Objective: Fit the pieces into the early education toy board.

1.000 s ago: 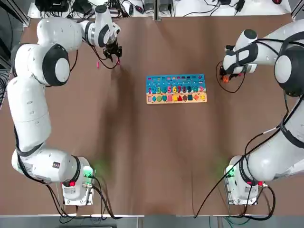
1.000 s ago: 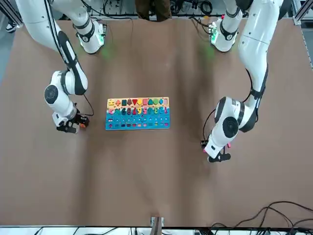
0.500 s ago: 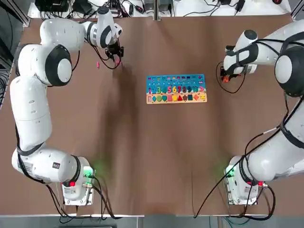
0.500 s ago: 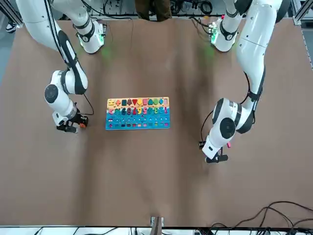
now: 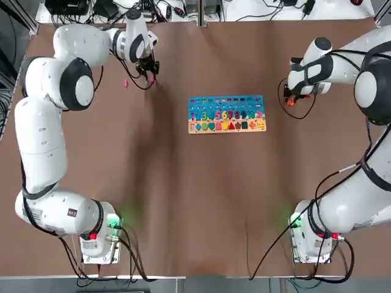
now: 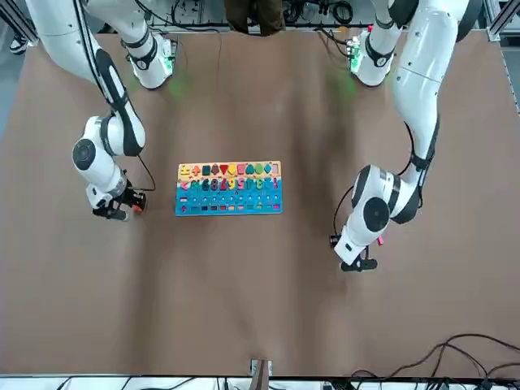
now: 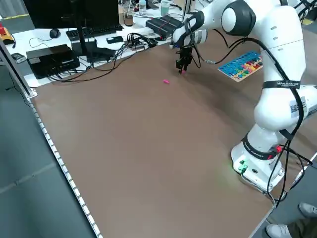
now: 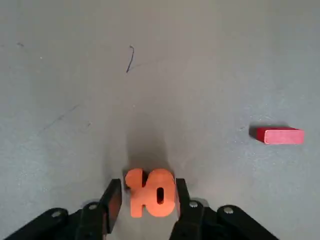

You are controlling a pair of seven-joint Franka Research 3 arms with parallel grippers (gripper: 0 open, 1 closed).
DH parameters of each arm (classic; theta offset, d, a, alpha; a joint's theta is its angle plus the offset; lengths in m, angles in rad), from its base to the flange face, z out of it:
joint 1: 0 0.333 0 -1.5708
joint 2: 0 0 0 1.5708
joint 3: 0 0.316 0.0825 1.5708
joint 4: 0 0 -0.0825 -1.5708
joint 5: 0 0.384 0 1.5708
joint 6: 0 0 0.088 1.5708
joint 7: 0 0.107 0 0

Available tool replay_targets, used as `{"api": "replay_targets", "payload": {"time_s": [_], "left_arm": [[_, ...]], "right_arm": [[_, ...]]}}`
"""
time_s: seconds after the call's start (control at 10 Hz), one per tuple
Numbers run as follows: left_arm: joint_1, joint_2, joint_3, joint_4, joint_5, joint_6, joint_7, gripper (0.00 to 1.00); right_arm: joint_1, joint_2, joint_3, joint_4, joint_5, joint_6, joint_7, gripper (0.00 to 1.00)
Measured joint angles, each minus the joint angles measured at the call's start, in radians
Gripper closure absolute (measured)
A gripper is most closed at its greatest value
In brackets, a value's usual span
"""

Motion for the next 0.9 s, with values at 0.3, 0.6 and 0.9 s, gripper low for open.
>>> {"api": "replay_targets", "payload": {"time_s": [0.3,0.6,0.9], "left_arm": [[0.000,0.001,0.000,0.005,0.001,0.000,0.005,0.59],[0.000,0.001,0.000,0.007,0.001,0.000,0.021,0.64],[0.000,0.001,0.000,0.008,0.001,0.000,0.022,0.73]], "right_arm": [[0.000,0.000,0.000,-0.003,0.000,0.000,0.000,0.52],[0.000,0.000,0.000,-0.006,0.000,0.000,0.000,0.53],[0.000,0.000,0.000,-0.006,0.000,0.000,0.000,0.56]]}}
